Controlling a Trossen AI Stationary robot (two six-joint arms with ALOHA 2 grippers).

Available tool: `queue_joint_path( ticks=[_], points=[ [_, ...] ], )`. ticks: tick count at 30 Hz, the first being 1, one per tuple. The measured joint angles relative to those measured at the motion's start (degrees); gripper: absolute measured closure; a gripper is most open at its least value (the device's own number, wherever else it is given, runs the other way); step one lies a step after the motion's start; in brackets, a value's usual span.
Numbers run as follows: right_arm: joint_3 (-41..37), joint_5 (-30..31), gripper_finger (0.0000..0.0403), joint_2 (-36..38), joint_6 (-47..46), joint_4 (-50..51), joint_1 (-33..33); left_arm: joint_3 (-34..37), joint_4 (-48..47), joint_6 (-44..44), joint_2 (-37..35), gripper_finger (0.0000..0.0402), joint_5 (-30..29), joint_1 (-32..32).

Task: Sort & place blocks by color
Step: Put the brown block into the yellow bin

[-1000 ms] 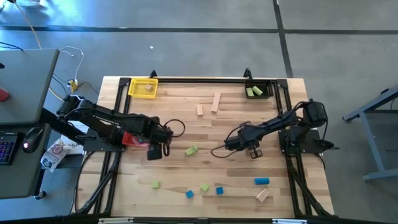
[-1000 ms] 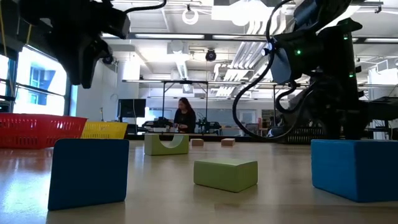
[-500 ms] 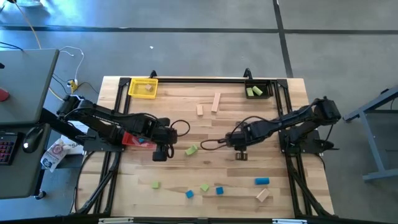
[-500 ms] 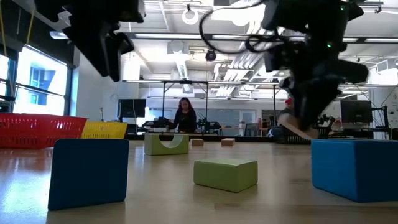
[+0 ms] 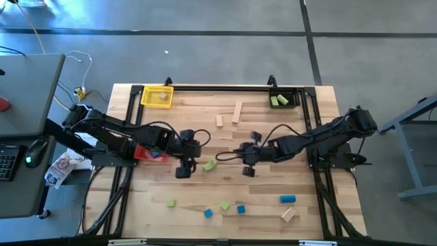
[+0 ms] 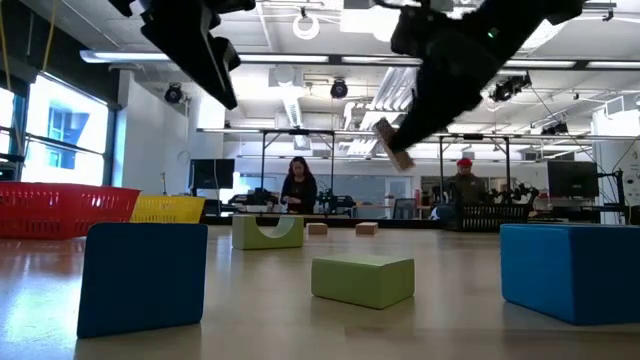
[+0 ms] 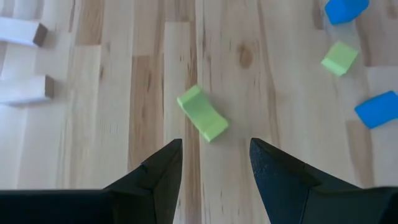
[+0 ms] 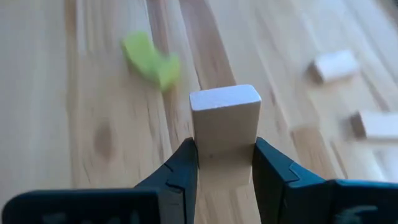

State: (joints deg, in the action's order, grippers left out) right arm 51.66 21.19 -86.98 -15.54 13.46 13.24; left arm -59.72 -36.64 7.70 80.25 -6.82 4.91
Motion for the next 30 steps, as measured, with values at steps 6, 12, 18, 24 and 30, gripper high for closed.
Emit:
queue_joint_path(
  ticks=[6,12,18,24,30],
  points=[
    [0.00,1.35,0.0315,0.00,1.12,-9.05,0.01,0.00,2.15,-0.72,0.00,0.0229,0.21,0.01],
    [0.02,1.18,0.0315,0.00,1.63,-15.34,0.06,0.00,5.41,-0.36,0.00,0.0225,0.20,0.00],
    [0.02,-0.26,0.0315,0.00,3.19,-21.77,0.06,0.00,11.31,0.24,0.00,0.0191,-0.73,0.00],
    [0.02,-0.77,0.0315,0.00,5.12,-26.27,0.06,0.00,19.58,-0.60,0.00,0.0147,-3.31,-0.53],
    [0.02,-1.06,0.0315,0.00,5.54,-27.62,0.06,0.00,24.02,-0.42,0.00,0.0138,-4.21,-1.29]
  ],
)
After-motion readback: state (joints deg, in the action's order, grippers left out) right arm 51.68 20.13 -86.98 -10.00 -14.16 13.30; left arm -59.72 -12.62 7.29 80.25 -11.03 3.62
